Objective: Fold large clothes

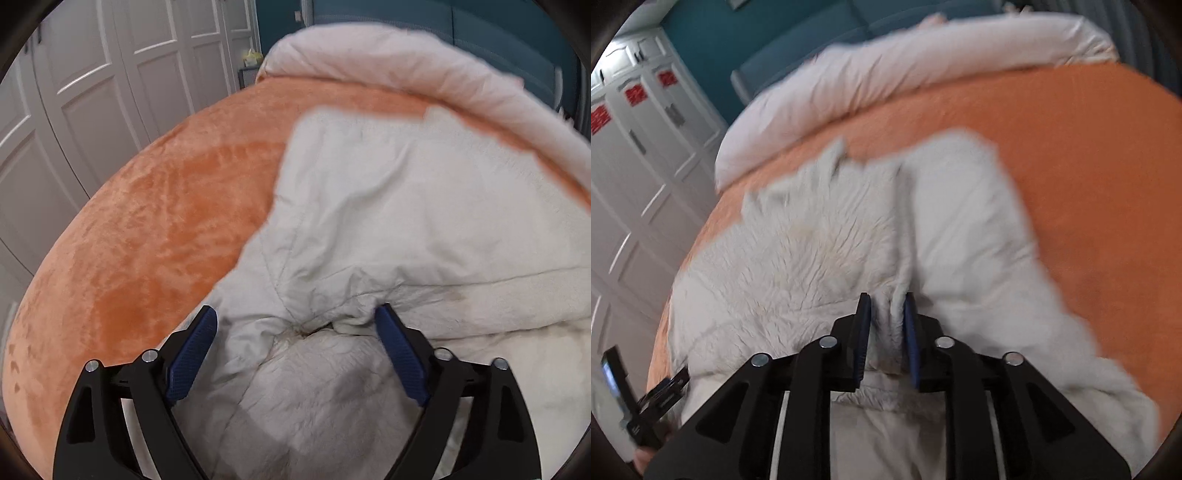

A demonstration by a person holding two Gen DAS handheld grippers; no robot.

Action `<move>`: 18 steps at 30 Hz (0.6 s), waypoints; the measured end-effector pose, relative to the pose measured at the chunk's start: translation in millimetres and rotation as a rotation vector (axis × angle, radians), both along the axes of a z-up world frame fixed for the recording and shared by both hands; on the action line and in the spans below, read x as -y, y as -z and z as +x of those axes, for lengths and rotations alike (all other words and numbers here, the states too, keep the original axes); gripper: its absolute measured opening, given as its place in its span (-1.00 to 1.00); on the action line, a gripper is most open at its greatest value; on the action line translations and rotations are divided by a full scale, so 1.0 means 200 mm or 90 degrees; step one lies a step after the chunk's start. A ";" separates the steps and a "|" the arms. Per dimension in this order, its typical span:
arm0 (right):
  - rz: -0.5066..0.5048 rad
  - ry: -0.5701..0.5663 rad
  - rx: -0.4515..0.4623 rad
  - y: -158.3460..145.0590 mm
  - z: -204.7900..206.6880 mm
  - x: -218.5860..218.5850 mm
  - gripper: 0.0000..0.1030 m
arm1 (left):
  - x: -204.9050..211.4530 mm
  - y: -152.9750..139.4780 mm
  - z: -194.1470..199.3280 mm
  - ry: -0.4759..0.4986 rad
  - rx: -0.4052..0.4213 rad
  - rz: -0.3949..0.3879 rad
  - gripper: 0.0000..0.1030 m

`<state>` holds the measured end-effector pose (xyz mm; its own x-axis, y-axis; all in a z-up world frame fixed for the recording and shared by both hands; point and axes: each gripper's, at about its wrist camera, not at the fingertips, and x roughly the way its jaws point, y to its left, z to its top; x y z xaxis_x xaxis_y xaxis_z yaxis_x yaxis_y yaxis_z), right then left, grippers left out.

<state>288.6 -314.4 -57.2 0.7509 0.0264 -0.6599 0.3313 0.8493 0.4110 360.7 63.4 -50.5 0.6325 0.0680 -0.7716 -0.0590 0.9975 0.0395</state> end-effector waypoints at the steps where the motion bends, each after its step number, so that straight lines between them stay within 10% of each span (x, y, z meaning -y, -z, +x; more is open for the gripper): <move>1: -0.015 0.005 0.022 -0.06 -0.03 -0.01 -0.68 | -0.02 -0.06 -0.02 -0.002 0.023 -0.018 0.62; 7: -0.085 -0.051 0.030 -0.22 0.17 -0.14 -0.69 | 0.11 -0.28 0.15 0.004 0.077 -0.017 0.63; 18: -0.140 -0.078 -0.037 0.08 0.30 -0.23 -0.74 | 0.31 0.02 0.35 0.015 0.028 0.077 0.71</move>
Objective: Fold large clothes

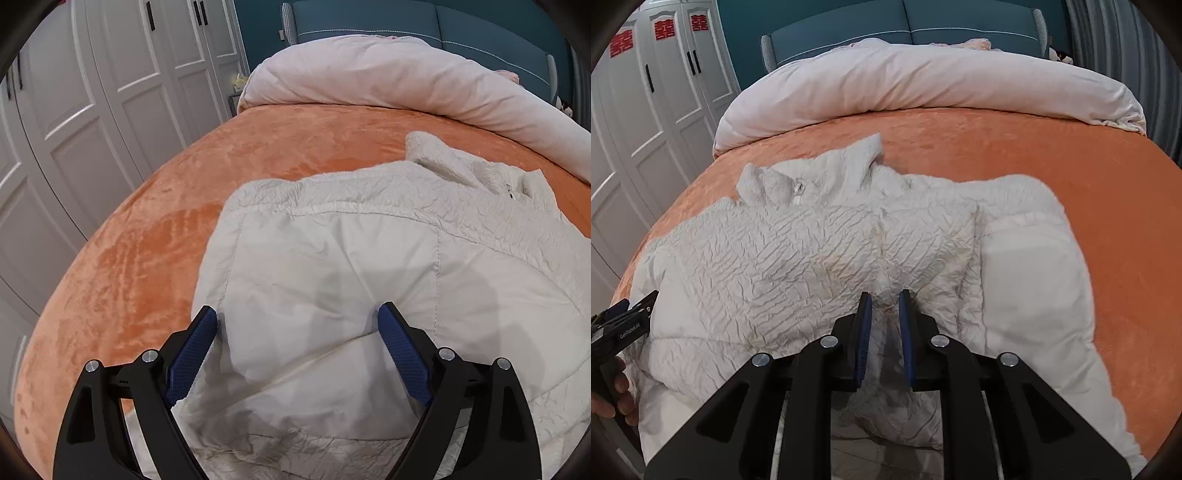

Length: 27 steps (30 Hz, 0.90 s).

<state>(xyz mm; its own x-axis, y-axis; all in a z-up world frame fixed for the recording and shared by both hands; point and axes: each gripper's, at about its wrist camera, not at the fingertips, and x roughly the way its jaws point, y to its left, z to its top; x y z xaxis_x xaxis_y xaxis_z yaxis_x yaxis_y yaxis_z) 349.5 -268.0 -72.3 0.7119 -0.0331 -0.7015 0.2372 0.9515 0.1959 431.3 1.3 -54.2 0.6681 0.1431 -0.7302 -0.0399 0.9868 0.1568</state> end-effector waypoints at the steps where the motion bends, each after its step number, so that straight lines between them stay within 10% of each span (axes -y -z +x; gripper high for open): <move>1: -0.005 -0.001 0.000 0.01 0.00 -0.01 -0.74 | 0.00 0.01 0.00 0.000 -0.001 -0.002 0.71; 20: -0.019 -0.008 0.006 0.05 0.02 -0.03 -0.72 | -0.01 0.08 -0.02 -0.005 0.002 -0.020 0.76; 25: 0.061 0.041 0.067 -0.15 -0.04 0.15 0.17 | -0.21 -0.13 -0.05 -0.034 0.052 -0.104 0.75; 27: 0.091 0.072 0.062 -0.17 -0.01 0.25 0.18 | -0.28 -0.20 0.00 -0.060 0.067 -0.116 0.75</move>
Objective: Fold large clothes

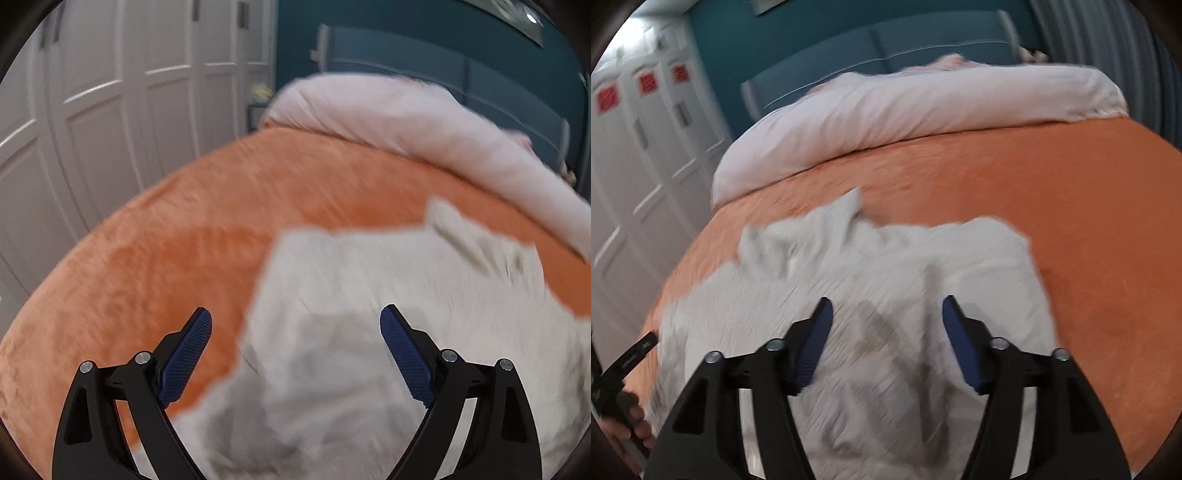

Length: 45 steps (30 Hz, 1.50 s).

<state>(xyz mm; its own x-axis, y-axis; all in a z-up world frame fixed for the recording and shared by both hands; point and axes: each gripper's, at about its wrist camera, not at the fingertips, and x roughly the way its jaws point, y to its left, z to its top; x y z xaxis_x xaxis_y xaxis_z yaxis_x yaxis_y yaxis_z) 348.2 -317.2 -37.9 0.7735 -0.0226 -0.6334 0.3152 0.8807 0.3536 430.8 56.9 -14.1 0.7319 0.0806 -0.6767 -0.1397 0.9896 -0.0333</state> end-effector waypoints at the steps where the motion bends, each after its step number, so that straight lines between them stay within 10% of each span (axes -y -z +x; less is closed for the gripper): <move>1: 0.027 0.004 -0.013 0.02 0.04 0.04 0.18 | -0.02 -0.01 0.04 -0.005 -0.008 -0.004 0.75; 3: 0.057 -0.012 -0.069 0.11 0.15 0.06 -0.01 | -0.02 0.04 0.14 -0.007 -0.050 0.007 0.75; 5: 0.036 -0.059 -0.098 0.12 0.23 0.00 -0.72 | -0.01 0.11 0.21 -0.011 -0.087 0.039 0.68; 10: 0.023 -0.054 0.056 -0.14 0.10 -0.02 -0.84 | 0.03 0.24 0.23 -0.002 -0.091 0.106 0.76; 14: 0.000 -0.090 -0.104 0.26 0.20 -0.05 -0.71 | 0.05 0.30 0.22 -0.007 -0.090 0.135 0.80; 22: 0.007 -0.026 -0.035 -0.07 -0.17 -0.02 -0.62 | 0.04 0.04 -0.14 0.049 -0.083 0.148 0.70; 31: -0.014 -0.038 -0.109 -0.02 -0.97 -0.07 -0.31 | -0.03 -0.19 -0.78 0.104 -0.080 0.142 0.73; 34: -0.044 -0.044 -0.126 -0.03 -1.25 -0.12 0.12 | -0.17 -0.17 -0.94 0.094 -0.114 0.097 0.80; 41: -0.080 -0.051 -0.197 0.00 -1.74 -0.14 0.39 | -0.68 0.04 -1.40 0.024 -0.227 -0.025 0.80; 45: 0.013 -0.031 -0.241 0.13 -1.90 -0.11 0.45 | -0.80 0.15 -1.60 0.035 -0.282 -0.144 0.79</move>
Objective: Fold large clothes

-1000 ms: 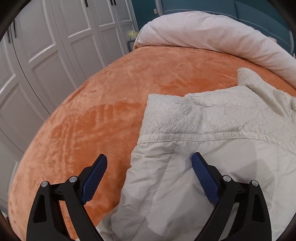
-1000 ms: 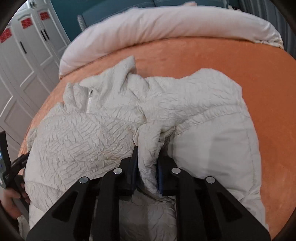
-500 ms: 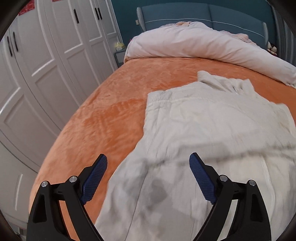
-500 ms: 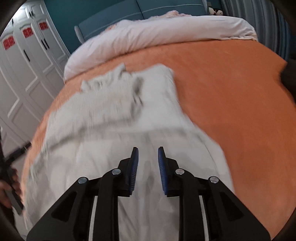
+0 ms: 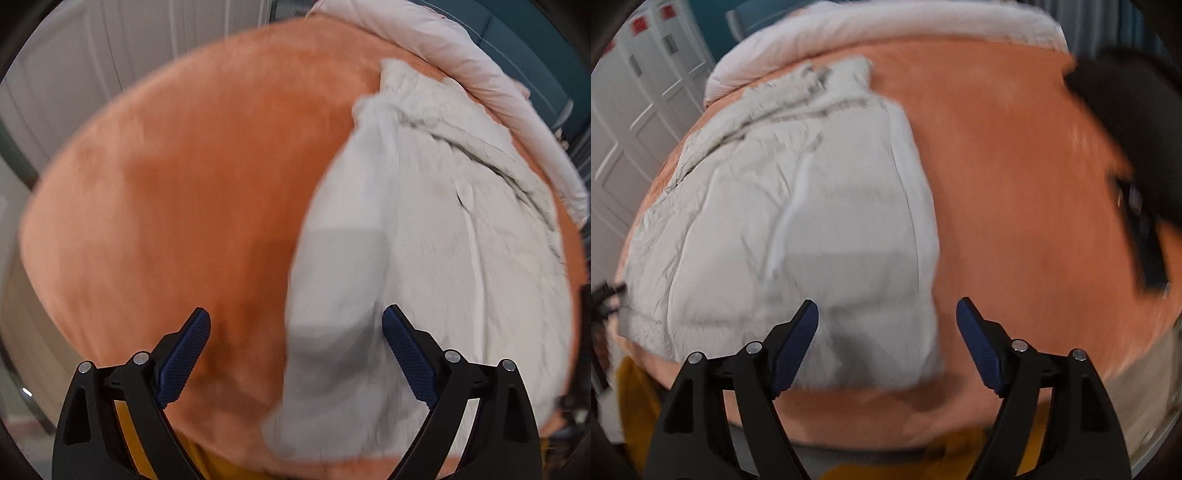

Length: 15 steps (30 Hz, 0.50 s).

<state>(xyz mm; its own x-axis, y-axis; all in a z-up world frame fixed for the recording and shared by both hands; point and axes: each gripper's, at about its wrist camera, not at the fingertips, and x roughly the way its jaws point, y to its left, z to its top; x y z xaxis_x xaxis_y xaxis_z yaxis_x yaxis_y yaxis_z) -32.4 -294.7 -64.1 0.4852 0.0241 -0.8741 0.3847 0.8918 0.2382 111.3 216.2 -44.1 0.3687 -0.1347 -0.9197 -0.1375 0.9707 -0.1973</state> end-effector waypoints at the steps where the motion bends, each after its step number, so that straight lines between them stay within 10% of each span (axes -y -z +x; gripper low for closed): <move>1: 0.029 0.004 -0.008 0.03 -0.02 -0.01 0.30 | 0.00 0.02 -0.02 0.000 -0.009 -0.017 0.74; 3: 0.056 0.010 -0.001 0.06 -0.03 -0.02 -0.17 | 0.03 0.04 -0.05 0.013 -0.012 -0.045 0.31; 5: 0.075 -0.007 0.024 0.02 -0.02 -0.05 -0.68 | 0.08 0.02 -0.07 0.045 -0.005 -0.068 -0.60; 7: 0.059 -0.019 0.047 -0.07 -0.03 -0.07 -0.77 | 0.13 -0.07 -0.12 0.082 0.012 -0.049 -0.86; 11: 0.060 -0.061 0.081 -0.27 -0.18 -0.09 -0.80 | 0.10 -0.26 -0.32 0.139 0.043 -0.038 -0.95; 15: 0.052 -0.125 -0.005 -0.27 -0.45 -0.18 -0.77 | 0.03 -0.29 -0.65 0.188 -0.003 -0.010 -0.94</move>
